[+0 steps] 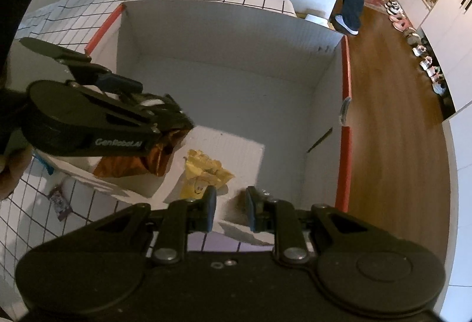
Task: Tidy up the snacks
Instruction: 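Open both grippers to drop the snacks into the box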
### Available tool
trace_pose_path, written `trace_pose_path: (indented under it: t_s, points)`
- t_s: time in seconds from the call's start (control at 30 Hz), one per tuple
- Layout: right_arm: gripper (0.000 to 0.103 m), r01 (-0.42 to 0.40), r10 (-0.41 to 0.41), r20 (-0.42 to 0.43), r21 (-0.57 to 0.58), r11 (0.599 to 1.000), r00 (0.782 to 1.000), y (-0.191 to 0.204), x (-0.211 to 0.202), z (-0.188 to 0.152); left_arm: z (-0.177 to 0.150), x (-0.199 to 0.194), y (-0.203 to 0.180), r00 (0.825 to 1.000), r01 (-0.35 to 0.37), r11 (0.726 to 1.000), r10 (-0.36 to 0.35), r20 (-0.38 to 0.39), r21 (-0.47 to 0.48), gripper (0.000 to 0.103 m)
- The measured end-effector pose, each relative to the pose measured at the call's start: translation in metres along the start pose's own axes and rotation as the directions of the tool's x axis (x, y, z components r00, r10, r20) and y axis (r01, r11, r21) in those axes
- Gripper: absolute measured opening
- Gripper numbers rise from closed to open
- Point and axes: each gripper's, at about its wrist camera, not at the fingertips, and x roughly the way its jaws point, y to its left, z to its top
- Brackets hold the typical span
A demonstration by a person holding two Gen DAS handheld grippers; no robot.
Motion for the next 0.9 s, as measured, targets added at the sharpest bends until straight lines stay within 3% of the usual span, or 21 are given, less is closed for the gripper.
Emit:
trace_pose_path:
  t_s: [0.07,0.73,0.9]
  points:
    - [0.02,0.004,-0.004,0.006,-0.002,1.0,1.0,0.001,-0.003,-0.001,0.0,-0.007,0.0,1.0,0.001,1.0,-0.001,0.019,0.0,0.07]
    - [0.021,0.039,-0.038,0.099,-0.003,0.999,0.994,0.037,-0.069,-0.018,-0.023,-0.103,0.012,0.983,0.049,0.999,-0.047,0.175,-0.007,0.07]
    - [0.021,0.047,-0.047,0.154,0.003,0.999,0.987,0.053,-0.091,-0.021,-0.039,-0.13,0.023,0.974,0.062,0.998,-0.058,0.221,-0.013,0.08]
